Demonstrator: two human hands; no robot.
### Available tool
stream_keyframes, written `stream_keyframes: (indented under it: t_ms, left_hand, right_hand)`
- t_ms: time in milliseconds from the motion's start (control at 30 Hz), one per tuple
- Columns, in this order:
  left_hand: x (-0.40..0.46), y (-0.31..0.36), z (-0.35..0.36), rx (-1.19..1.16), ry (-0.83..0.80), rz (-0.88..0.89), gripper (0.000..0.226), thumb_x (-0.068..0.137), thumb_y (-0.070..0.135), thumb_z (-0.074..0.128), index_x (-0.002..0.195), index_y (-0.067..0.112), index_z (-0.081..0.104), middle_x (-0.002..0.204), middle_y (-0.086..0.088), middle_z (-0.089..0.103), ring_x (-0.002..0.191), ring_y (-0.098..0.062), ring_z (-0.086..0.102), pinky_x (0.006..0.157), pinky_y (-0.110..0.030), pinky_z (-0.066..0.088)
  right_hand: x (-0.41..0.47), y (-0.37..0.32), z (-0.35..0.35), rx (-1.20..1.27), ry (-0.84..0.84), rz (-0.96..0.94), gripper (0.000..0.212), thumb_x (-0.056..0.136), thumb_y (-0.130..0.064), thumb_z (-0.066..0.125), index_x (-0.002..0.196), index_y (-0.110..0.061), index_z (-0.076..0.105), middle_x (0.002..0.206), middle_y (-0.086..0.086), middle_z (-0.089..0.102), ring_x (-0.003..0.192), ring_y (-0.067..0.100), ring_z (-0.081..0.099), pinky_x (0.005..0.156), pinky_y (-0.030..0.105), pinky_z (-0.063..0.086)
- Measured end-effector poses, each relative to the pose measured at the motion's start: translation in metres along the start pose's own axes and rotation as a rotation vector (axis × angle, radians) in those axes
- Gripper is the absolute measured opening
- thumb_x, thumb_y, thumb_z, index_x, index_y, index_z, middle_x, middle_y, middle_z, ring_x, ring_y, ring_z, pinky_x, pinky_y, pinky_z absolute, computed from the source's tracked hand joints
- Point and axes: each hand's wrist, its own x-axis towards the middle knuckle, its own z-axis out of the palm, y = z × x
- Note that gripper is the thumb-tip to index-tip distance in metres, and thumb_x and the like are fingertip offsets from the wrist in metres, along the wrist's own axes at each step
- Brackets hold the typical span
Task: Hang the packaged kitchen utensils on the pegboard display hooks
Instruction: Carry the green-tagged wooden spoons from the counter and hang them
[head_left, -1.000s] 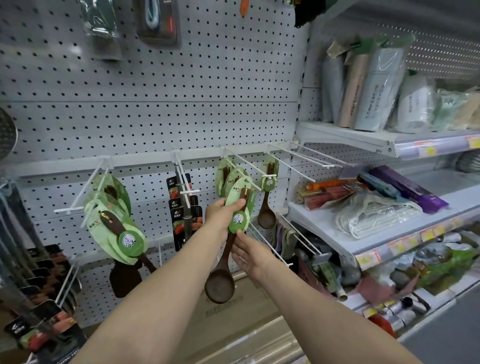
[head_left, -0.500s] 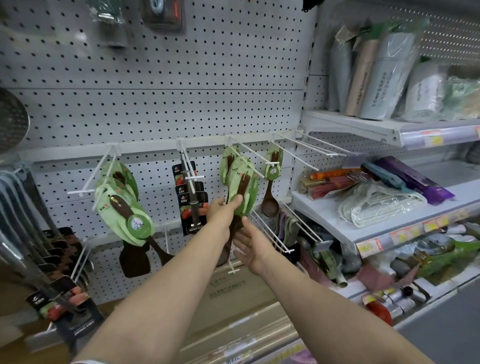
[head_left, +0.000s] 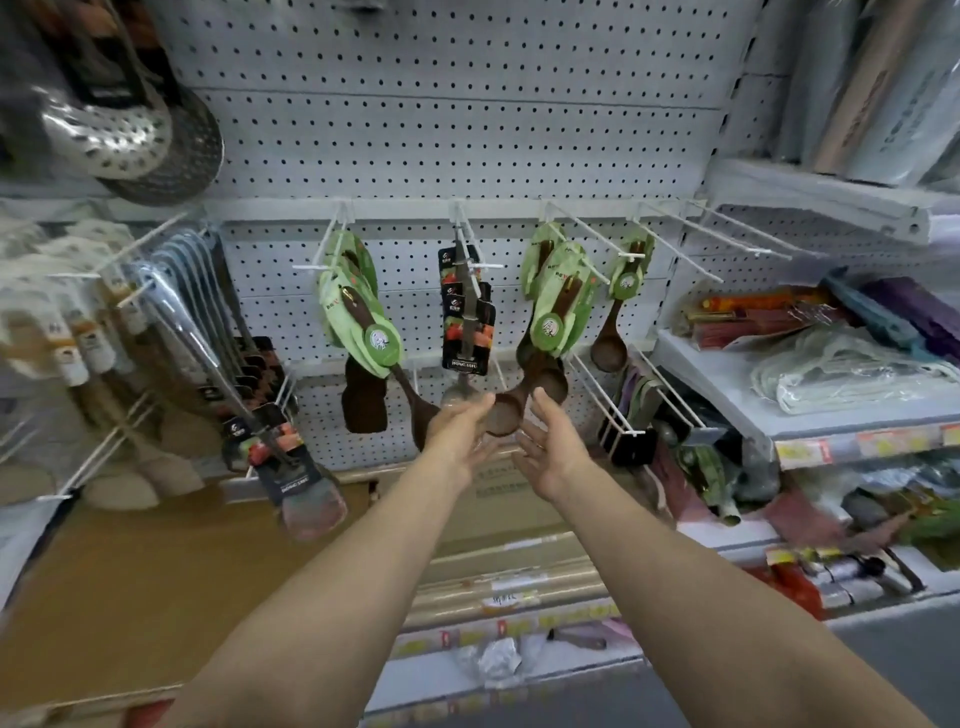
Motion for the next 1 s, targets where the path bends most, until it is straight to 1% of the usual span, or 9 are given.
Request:
stream_keyframes:
  t_ms: [200,333,400,467,600,667,733,800,1000]
  left_hand:
    - [-0.026,0.006,-0.056,-0.063,0.002,-0.044,0.019,0.091,0.034,0.074,0.100,0.020,0.064,0.109,-0.001,0.065,0.098,-0.013,0.059,0.079,-0.034,0.057]
    - [-0.042,0.022,-0.112,-0.090,-0.005,-0.016,0.034,0.093,0.040,0.068,0.119,0.019,0.063,0.120,0.001,0.058,0.112,-0.014,0.056,0.073,-0.031,0.050]
    - [-0.051,0.034,-0.151,-0.125,0.008,0.024,0.048,0.093,0.040,0.069,0.133,0.016,0.058,0.124,0.000,0.055,0.121,-0.018,0.053,0.075,-0.034,0.051]
    - [-0.061,0.045,-0.198,-0.168,0.023,0.056,0.049,0.091,0.042,0.071,0.131,0.016,0.061,0.125,0.000,0.060,0.113,-0.016,0.057,0.072,-0.035,0.053]
    - [-0.091,0.069,-0.314,-0.228,0.038,0.093,0.054,0.094,0.046,0.065,0.138,0.018,0.056,0.130,0.000,0.057,0.129,-0.019,0.052,0.074,-0.033,0.052]
    - [-0.111,0.081,-0.379,-0.220,0.107,0.116,0.052,0.096,0.048,0.061,0.139,0.019,0.052,0.132,0.001,0.054,0.131,-0.018,0.050,0.085,-0.035,0.050]
    - [-0.131,0.090,-0.445,-0.248,0.177,0.138,0.043,0.096,0.048,0.061,0.129,0.021,0.055,0.133,0.001,0.055,0.120,-0.015,0.056,0.089,-0.035,0.049]
    - [-0.153,0.096,-0.509,-0.287,0.245,0.167,0.038,0.098,0.045,0.059,0.127,0.021,0.057,0.138,-0.002,0.055,0.105,-0.010,0.059,0.088,-0.035,0.047]
    - [-0.230,0.109,-0.687,-0.432,0.497,0.240,0.047,0.098,0.040,0.061,0.137,0.015,0.055,0.148,-0.005,0.050,0.134,-0.020,0.050,0.094,-0.034,0.047]
  right_hand:
    - [-0.031,0.032,0.044,-0.076,-0.007,-0.012,0.053,0.092,-0.053,0.065,0.134,-0.022,0.055,0.142,0.001,0.055,0.134,0.021,0.046,0.106,0.038,0.037]
    - [-0.057,0.053,0.091,-0.112,-0.017,-0.050,0.051,0.094,-0.051,0.064,0.134,-0.021,0.056,0.142,0.005,0.056,0.123,0.020,0.053,0.108,0.039,0.040]
    - [-0.071,0.070,0.123,-0.134,-0.044,-0.081,0.057,0.094,-0.050,0.065,0.142,-0.021,0.052,0.146,0.005,0.054,0.131,0.020,0.050,0.108,0.038,0.041]
    - [-0.086,0.093,0.161,-0.131,-0.080,-0.111,0.058,0.095,-0.046,0.065,0.144,-0.021,0.050,0.143,0.004,0.055,0.131,0.020,0.051,0.099,0.036,0.046]
    - [-0.113,0.162,0.249,-0.125,-0.164,-0.119,0.044,0.096,-0.040,0.066,0.133,-0.018,0.058,0.113,-0.005,0.064,0.097,0.010,0.061,0.078,0.030,0.049]
    - [-0.128,0.205,0.296,-0.171,-0.222,-0.088,0.033,0.095,-0.039,0.068,0.121,-0.021,0.061,0.107,-0.004,0.061,0.087,0.009,0.058,0.083,0.032,0.049]
    - [-0.146,0.247,0.345,-0.243,-0.265,-0.049,0.020,0.094,-0.039,0.068,0.106,-0.025,0.064,0.112,-0.005,0.063,0.092,0.010,0.059,0.096,0.035,0.045]
    - [-0.164,0.290,0.395,-0.304,-0.312,-0.010,0.014,0.093,-0.041,0.069,0.099,-0.029,0.063,0.121,-0.004,0.064,0.093,0.011,0.060,0.093,0.034,0.046]
    - [-0.228,0.417,0.529,-0.454,-0.521,0.153,0.030,0.092,-0.038,0.071,0.116,-0.023,0.062,0.127,0.002,0.062,0.116,0.020,0.059,0.088,0.035,0.048]
